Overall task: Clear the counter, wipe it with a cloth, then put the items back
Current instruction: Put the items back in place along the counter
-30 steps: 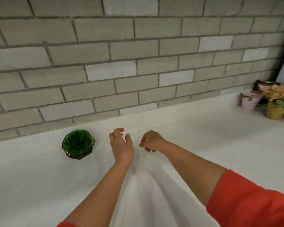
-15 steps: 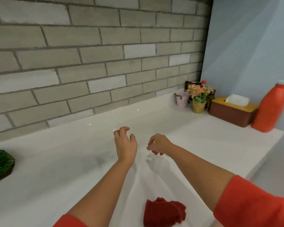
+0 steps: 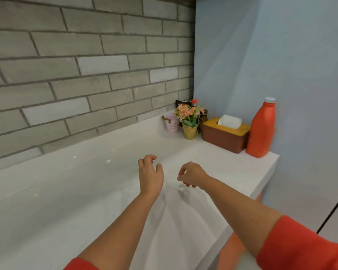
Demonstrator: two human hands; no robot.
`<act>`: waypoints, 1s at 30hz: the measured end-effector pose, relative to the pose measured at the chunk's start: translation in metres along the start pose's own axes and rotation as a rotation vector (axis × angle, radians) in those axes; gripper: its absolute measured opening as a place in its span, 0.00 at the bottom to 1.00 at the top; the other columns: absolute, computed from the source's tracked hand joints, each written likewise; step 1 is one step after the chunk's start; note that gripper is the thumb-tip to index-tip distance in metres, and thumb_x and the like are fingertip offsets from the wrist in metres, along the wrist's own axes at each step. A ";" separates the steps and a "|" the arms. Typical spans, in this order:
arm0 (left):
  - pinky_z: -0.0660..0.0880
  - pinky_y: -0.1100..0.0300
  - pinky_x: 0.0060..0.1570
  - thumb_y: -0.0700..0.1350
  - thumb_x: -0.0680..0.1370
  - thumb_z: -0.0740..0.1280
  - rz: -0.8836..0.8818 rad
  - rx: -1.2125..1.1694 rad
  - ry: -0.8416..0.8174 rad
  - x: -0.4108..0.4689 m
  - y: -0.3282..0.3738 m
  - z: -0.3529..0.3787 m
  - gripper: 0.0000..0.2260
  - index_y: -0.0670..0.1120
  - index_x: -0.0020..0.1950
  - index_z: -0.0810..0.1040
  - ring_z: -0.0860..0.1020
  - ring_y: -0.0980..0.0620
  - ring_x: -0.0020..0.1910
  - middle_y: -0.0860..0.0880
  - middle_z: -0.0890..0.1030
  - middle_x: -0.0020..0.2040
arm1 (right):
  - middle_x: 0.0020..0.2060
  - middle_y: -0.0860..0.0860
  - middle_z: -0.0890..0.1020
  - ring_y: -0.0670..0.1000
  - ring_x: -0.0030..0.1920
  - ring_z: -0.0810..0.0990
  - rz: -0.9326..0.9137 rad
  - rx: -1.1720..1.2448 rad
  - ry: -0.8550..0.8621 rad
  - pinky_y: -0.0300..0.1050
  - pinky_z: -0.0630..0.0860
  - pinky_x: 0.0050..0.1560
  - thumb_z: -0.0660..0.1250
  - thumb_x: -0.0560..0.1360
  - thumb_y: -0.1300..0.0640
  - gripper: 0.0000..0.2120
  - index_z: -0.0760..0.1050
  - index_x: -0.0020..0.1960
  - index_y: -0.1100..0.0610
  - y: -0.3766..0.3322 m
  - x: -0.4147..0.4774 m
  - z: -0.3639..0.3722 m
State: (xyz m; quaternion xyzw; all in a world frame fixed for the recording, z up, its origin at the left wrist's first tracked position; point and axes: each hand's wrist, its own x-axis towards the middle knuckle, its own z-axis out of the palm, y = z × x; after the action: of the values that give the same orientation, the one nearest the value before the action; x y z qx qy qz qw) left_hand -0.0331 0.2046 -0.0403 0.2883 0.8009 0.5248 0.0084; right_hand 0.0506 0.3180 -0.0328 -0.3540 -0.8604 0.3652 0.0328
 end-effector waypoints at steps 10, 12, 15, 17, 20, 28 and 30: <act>0.68 0.61 0.48 0.40 0.79 0.60 0.103 -0.047 -0.227 0.029 0.047 0.101 0.09 0.43 0.60 0.70 0.73 0.49 0.48 0.46 0.69 0.57 | 0.52 0.56 0.80 0.52 0.44 0.76 0.195 0.203 0.603 0.40 0.70 0.43 0.64 0.72 0.64 0.14 0.76 0.57 0.57 0.094 0.026 -0.081; 0.68 0.62 0.48 0.40 0.79 0.60 0.118 -0.060 -0.271 0.027 0.057 0.122 0.09 0.43 0.59 0.71 0.72 0.51 0.47 0.47 0.69 0.56 | 0.53 0.56 0.81 0.56 0.50 0.78 0.201 0.225 0.720 0.42 0.72 0.47 0.63 0.72 0.65 0.15 0.76 0.57 0.59 0.116 0.028 -0.102; 0.67 0.63 0.48 0.41 0.80 0.59 0.129 -0.091 -0.301 0.031 0.074 0.152 0.09 0.42 0.58 0.73 0.72 0.52 0.47 0.47 0.72 0.55 | 0.54 0.60 0.79 0.61 0.55 0.77 0.186 0.215 0.901 0.48 0.72 0.53 0.63 0.73 0.64 0.13 0.76 0.57 0.62 0.143 0.035 -0.138; 0.68 0.65 0.44 0.42 0.80 0.58 0.130 -0.113 -0.319 0.036 0.088 0.170 0.09 0.41 0.56 0.76 0.74 0.53 0.45 0.46 0.77 0.49 | 0.54 0.63 0.78 0.63 0.56 0.76 0.170 0.209 0.981 0.50 0.71 0.55 0.61 0.75 0.64 0.12 0.75 0.57 0.64 0.157 0.041 -0.167; 0.69 0.69 0.35 0.42 0.81 0.57 0.142 -0.109 -0.378 0.040 0.109 0.199 0.11 0.43 0.56 0.78 0.75 0.56 0.35 0.46 0.78 0.41 | 0.58 0.64 0.76 0.63 0.59 0.74 0.158 0.249 1.028 0.50 0.69 0.59 0.55 0.77 0.66 0.16 0.74 0.60 0.64 0.175 0.050 -0.207; 0.69 0.66 0.45 0.37 0.79 0.60 0.190 -0.152 -0.414 0.044 0.155 0.275 0.11 0.44 0.59 0.76 0.74 0.54 0.44 0.50 0.76 0.46 | 0.60 0.63 0.76 0.60 0.61 0.74 0.093 0.244 0.910 0.52 0.70 0.63 0.51 0.74 0.72 0.25 0.70 0.68 0.61 0.220 0.085 -0.280; 0.68 0.67 0.46 0.39 0.77 0.64 0.202 -0.141 -0.390 0.048 0.162 0.287 0.12 0.44 0.60 0.75 0.73 0.56 0.42 0.50 0.73 0.51 | 0.64 0.61 0.73 0.59 0.64 0.72 0.053 0.238 0.829 0.50 0.68 0.65 0.51 0.75 0.71 0.25 0.66 0.71 0.60 0.225 0.095 -0.288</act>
State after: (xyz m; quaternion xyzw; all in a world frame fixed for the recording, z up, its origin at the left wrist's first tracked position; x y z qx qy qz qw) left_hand 0.0913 0.5127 -0.0183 0.4618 0.7125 0.5118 0.1306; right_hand 0.2021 0.6605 0.0123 -0.4866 -0.7169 0.2893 0.4069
